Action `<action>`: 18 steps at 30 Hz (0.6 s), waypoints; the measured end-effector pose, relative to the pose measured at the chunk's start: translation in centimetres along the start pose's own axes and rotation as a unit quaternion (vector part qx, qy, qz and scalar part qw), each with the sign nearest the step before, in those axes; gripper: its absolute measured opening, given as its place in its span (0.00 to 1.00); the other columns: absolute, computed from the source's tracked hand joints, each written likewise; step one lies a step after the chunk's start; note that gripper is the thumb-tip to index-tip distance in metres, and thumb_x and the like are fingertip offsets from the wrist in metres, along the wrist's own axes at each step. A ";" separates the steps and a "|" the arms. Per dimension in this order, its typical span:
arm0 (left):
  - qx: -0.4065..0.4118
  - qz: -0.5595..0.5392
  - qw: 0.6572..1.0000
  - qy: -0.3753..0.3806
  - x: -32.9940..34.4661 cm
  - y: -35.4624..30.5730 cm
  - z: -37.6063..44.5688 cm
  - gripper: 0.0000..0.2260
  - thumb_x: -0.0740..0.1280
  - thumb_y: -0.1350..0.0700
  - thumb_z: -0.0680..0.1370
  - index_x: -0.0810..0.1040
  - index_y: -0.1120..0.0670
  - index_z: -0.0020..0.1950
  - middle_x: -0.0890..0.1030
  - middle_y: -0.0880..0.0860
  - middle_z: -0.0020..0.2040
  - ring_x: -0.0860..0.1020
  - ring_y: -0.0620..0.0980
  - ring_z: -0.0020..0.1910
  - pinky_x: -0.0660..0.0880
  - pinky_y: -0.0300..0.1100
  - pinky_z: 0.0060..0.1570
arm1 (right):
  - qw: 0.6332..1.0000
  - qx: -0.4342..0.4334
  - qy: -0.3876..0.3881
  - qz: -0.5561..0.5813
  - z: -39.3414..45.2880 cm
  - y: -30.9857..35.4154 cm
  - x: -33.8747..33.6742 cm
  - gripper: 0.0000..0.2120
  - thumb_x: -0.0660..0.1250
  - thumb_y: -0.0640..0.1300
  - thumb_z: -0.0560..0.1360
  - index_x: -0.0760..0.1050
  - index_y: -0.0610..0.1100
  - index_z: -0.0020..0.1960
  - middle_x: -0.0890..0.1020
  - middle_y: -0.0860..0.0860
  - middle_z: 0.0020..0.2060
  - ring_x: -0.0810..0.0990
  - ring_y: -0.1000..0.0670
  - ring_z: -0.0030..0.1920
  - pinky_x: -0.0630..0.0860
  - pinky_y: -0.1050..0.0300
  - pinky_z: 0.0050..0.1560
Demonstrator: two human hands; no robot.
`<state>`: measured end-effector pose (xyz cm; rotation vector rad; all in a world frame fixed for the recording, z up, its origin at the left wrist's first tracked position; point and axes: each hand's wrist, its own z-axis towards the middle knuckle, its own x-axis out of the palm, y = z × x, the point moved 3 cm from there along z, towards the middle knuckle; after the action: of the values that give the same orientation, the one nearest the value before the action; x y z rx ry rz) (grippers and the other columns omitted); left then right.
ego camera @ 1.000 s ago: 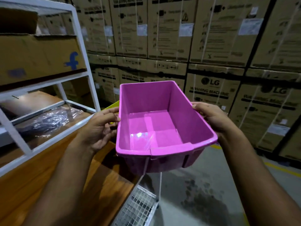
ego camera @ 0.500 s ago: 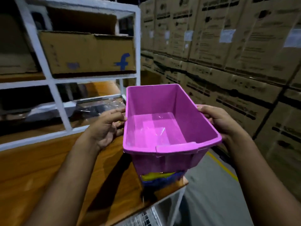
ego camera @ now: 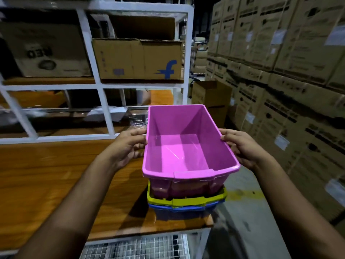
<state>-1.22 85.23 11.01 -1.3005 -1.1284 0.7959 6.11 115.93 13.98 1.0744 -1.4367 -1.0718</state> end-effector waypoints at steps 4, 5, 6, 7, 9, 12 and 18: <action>-0.012 0.019 0.999 -0.028 0.4 1.5 -0.6 0.17 0.64 0.69 0.73 0.80 0.62 0.61 0.79 0.60 0.49 0.76 0.48 0.37 0.80 0.40 0.34 | 1.000 0.017 0.010 0.023 0.7 -1.8 -0.9 0.18 0.52 0.26 0.78 0.71 0.31 0.65 0.82 0.44 0.30 0.73 0.59 0.17 0.67 0.70 0.17; -0.017 0.023 0.999 -0.036 0.5 1.9 -0.8 0.17 0.63 0.70 0.74 0.79 0.62 0.61 0.80 0.59 0.48 0.78 0.48 0.37 0.80 0.41 0.34 | 0.999 0.019 0.015 0.024 1.0 -2.4 -1.1 0.18 0.53 0.26 0.78 0.71 0.31 0.65 0.81 0.41 0.35 0.75 0.59 0.19 0.69 0.69 0.18; -0.022 0.026 0.998 -0.045 0.6 2.3 -0.9 0.17 0.63 0.71 0.74 0.79 0.62 0.61 0.81 0.58 0.46 0.80 0.47 0.36 0.81 0.41 0.35 | 0.999 0.025 0.022 0.021 1.2 -3.1 -1.4 0.18 0.54 0.27 0.78 0.72 0.31 0.65 0.81 0.39 0.39 0.77 0.57 0.22 0.71 0.68 0.20; -0.026 0.027 0.998 -0.051 0.6 2.8 -1.0 0.17 0.63 0.71 0.74 0.79 0.61 0.60 0.82 0.58 0.45 0.80 0.48 0.36 0.81 0.42 0.35 | 0.999 0.030 0.024 0.014 1.7 -4.0 -1.9 0.18 0.54 0.27 0.78 0.72 0.31 0.65 0.80 0.37 0.43 0.79 0.56 0.25 0.73 0.67 0.22; -0.034 0.025 0.997 -0.060 0.7 3.5 -1.1 0.15 0.64 0.70 0.75 0.80 0.59 0.59 0.83 0.57 0.45 0.80 0.49 0.38 0.82 0.43 0.37 | 0.999 0.042 0.020 -0.005 2.3 -5.5 -2.7 0.18 0.56 0.28 0.78 0.73 0.32 0.65 0.80 0.35 0.48 0.82 0.52 0.32 0.78 0.63 0.28; -0.038 0.033 0.995 -0.082 0.9 4.4 -1.0 0.16 0.64 0.71 0.75 0.80 0.56 0.58 0.83 0.57 0.45 0.79 0.50 0.40 0.81 0.44 0.40 | 0.998 0.050 0.020 -0.017 2.9 -6.9 -3.3 0.17 0.57 0.28 0.78 0.74 0.33 0.64 0.80 0.32 0.52 0.84 0.47 0.38 0.82 0.58 0.35; -0.053 0.067 0.990 -0.115 0.5 6.2 -1.0 0.18 0.64 0.72 0.75 0.77 0.58 0.62 0.83 0.59 0.51 0.81 0.51 0.44 0.79 0.45 0.42 | 0.997 0.058 0.013 -0.046 2.7 -7.8 -3.8 0.12 0.60 0.30 0.79 0.76 0.32 0.60 0.83 0.37 0.47 0.84 0.48 0.38 0.82 0.59 0.35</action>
<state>0.77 86.27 5.15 -1.4108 -1.2900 1.0181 4.47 118.15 5.31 1.2438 -1.4553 -1.0461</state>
